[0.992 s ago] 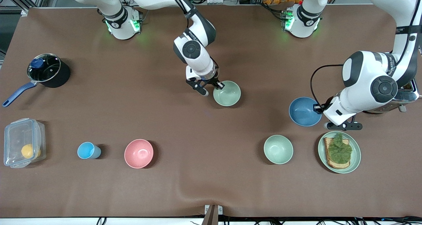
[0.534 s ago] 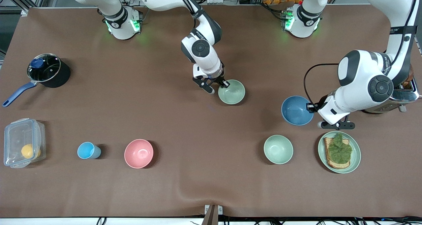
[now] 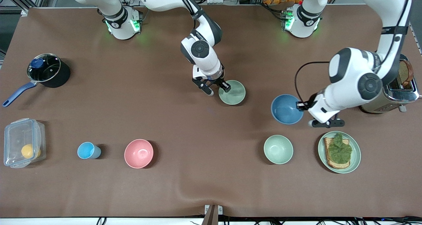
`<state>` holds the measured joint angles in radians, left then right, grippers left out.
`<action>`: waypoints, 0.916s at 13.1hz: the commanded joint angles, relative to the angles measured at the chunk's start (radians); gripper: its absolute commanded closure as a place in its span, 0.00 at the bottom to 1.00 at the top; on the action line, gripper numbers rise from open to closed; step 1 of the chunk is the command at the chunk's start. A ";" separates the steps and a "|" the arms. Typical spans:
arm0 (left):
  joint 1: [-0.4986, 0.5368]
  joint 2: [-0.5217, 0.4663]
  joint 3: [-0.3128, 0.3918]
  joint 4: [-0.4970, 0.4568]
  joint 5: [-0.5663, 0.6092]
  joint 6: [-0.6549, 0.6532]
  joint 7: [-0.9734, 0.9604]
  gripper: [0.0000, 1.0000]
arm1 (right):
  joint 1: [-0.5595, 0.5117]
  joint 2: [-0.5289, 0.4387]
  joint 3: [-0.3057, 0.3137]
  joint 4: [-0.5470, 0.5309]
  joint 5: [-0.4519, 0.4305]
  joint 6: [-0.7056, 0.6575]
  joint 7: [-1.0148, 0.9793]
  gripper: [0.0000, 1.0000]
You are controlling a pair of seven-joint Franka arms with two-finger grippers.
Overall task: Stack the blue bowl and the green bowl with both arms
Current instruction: 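Carry the blue bowl over the green bowl with the left gripper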
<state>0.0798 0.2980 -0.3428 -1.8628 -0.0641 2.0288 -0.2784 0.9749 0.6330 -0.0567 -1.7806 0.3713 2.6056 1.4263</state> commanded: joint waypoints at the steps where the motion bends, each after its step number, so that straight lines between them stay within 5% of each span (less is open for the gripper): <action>1: 0.008 -0.017 -0.059 -0.004 -0.016 -0.007 -0.102 1.00 | -0.009 -0.041 -0.021 0.009 0.011 -0.050 0.020 0.00; 7: 0.008 -0.028 -0.133 -0.013 -0.014 -0.021 -0.223 1.00 | -0.120 -0.099 -0.040 0.007 0.020 -0.232 0.115 0.00; 12: 0.008 -0.046 -0.211 -0.044 -0.010 -0.019 -0.366 1.00 | -0.156 -0.043 -0.037 0.000 0.191 -0.223 0.118 0.00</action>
<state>0.0786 0.2889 -0.5248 -1.8713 -0.0641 2.0179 -0.5925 0.8207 0.5648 -0.1056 -1.7776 0.5111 2.3676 1.5292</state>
